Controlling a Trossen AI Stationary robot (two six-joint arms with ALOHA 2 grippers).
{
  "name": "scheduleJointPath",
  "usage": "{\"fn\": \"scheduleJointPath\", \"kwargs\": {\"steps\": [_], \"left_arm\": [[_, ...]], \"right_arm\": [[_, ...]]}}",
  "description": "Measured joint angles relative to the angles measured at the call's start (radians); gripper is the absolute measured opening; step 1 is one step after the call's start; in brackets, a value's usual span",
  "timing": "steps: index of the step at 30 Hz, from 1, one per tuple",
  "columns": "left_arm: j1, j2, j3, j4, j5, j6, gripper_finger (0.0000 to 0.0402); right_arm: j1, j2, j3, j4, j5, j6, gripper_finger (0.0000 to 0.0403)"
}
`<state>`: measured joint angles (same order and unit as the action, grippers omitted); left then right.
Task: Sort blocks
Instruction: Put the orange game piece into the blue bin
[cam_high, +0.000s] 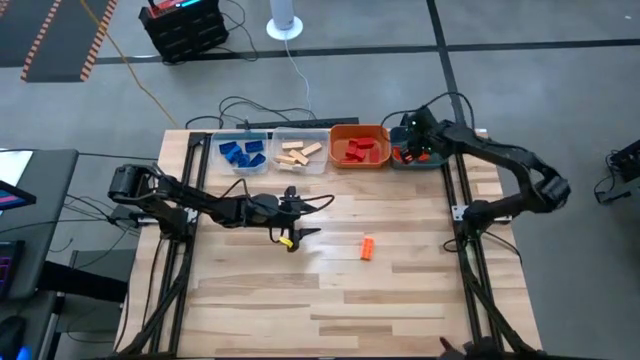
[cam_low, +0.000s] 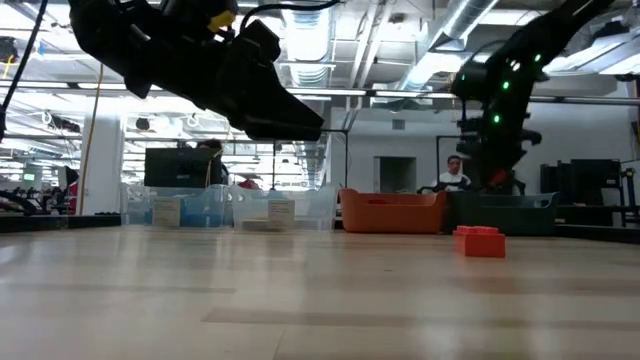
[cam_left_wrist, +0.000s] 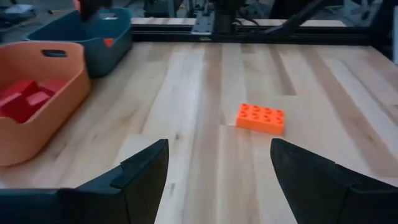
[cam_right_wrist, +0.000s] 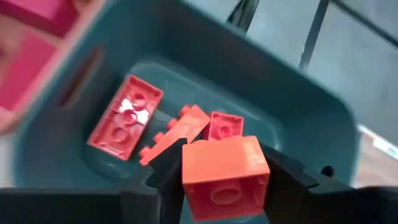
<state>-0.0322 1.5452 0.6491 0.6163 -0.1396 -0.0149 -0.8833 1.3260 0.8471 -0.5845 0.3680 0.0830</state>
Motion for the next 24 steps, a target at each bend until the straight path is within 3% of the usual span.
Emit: {"fn": "scheduleJointPath", "kwargs": {"steps": [6, 12, 18, 24], "left_arm": [[0.011, 0.0, 0.0, 0.0, -0.058, 0.021, 0.0274], [0.024, 0.0, 0.0, -0.015, -0.062, 0.048, 0.0274], [0.024, 0.0, 0.0, -0.041, -0.061, 0.075, 0.0274], [0.024, 0.0, 0.0, -0.042, -0.061, 0.082, 0.0274]], "right_arm": [[-0.021, 0.111, 0.013, 0.011, -0.011, -0.076, 0.0235], [0.054, 0.087, 0.086, -0.076, -0.068, -0.183, 0.0251], [0.431, -0.011, 0.106, -0.143, -0.14, -0.394, 0.0244], [0.846, 0.008, 0.105, -0.167, -0.132, -0.543, 0.0243]]}}
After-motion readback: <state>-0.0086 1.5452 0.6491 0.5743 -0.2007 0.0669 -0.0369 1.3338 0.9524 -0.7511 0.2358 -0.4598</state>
